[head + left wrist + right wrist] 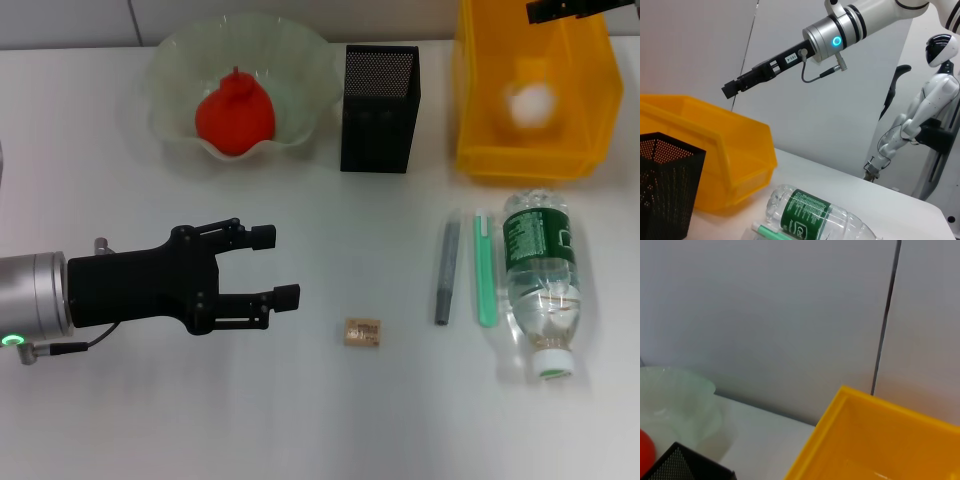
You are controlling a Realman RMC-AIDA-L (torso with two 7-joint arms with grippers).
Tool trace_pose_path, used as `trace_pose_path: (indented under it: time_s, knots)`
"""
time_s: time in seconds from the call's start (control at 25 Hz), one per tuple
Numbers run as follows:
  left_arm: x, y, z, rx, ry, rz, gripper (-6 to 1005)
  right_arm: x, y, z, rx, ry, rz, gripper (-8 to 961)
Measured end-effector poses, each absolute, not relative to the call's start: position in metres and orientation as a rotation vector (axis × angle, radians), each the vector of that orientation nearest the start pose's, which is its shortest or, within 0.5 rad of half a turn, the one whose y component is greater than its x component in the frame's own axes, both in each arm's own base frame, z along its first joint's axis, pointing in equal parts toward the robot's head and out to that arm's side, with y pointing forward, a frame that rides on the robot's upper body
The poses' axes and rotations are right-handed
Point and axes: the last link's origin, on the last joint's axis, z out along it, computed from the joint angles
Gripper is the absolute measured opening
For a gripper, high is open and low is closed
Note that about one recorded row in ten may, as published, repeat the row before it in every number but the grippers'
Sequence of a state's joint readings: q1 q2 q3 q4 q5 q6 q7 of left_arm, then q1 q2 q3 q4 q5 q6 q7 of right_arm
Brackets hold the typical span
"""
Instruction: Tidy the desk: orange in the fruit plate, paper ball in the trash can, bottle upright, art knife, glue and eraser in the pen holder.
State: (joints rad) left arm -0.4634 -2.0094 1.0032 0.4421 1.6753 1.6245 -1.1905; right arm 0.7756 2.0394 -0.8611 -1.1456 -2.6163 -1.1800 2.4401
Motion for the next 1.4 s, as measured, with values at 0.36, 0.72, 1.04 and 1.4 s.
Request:
trace_pose_path:
  time_s: [0.36,0.72,1.04,1.4]
  knots:
    - [-0.268,0.288,-0.022,-2.836,-0.555,-0.911,834,0.184,0.45,0.103,-2.164,0.935,0.25,842]
    - [-0.268,0.288,-0.022,-2.836,-0.556,-0.91,832,0.163,0.398,0.124,-2.505,0.608,0.644,841]
    - [-0.269,0.289,-0.019,-2.836,-0.571,-0.907,831,0.169,0.358,0.114,-2.875,0.305,0.44,841]
    - [-0.275,0.291,-0.01,-2.781,-0.647,-0.923,829,0.173,0.349,0.095,-3.08,0.097,0.04,840]
